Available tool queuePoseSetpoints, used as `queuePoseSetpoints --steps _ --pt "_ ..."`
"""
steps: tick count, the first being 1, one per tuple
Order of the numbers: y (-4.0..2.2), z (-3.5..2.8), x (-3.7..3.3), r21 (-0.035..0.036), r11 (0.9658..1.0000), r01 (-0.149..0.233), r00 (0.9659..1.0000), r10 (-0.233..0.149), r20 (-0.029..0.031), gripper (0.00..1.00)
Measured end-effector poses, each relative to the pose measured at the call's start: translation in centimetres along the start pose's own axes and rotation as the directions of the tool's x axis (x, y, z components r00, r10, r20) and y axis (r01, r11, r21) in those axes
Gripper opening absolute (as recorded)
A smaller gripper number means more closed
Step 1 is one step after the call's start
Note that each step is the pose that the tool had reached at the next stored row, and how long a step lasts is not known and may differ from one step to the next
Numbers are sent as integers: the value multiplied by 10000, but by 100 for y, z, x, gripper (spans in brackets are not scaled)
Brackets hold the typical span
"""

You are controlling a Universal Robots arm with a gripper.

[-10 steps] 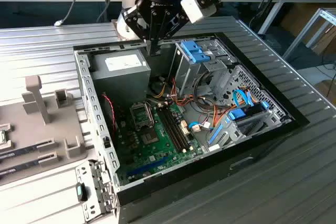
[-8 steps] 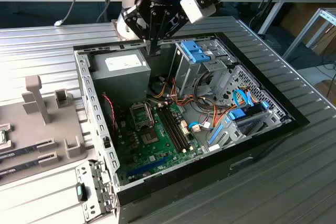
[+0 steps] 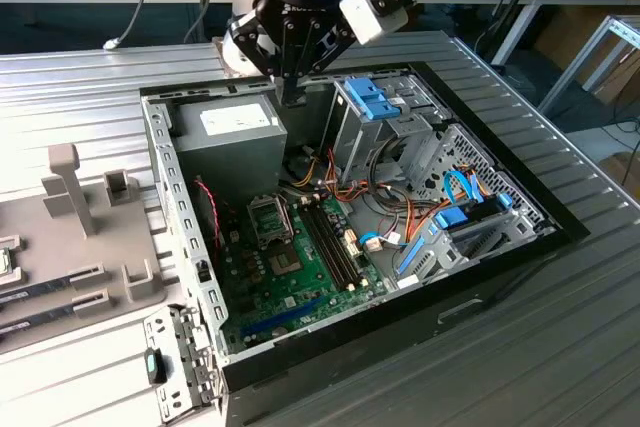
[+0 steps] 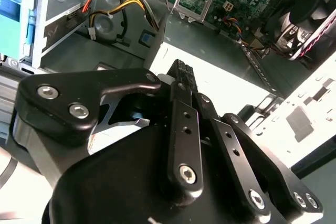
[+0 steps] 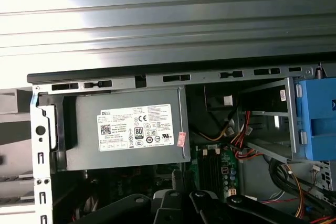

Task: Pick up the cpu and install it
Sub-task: 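Reach for the cpu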

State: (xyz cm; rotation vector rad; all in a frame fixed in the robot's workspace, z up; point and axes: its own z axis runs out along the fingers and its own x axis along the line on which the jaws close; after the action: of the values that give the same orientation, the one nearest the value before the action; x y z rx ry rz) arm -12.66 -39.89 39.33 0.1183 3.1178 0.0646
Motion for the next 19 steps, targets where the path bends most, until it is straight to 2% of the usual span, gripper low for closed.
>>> queuePoseSetpoints --steps 7,19 --pt "-3 -1 52 0 10000 0 10000 0 0 11" --pt "-5 -2 77 0 10000 0 10000 0 0 11"
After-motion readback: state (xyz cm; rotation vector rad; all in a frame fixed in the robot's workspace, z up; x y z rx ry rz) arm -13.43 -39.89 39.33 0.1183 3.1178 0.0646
